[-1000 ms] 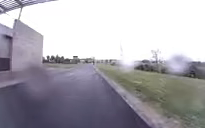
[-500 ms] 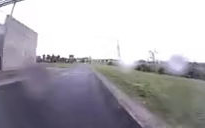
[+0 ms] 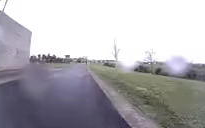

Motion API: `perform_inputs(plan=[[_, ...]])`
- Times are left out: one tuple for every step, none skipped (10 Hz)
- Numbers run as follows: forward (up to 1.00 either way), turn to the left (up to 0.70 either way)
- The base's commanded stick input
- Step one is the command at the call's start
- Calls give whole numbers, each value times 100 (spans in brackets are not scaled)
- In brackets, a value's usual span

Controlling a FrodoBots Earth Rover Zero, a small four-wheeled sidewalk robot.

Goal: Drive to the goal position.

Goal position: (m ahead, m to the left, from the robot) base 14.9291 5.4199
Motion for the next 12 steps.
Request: perform_inputs(plan=[[100, 32], [100, 38], [100, 40], [100, 40], [100, 40], [100, 40], [100, 40], [100, 40], [100, 0], [100, 0], [100, 0], [100, 0]])
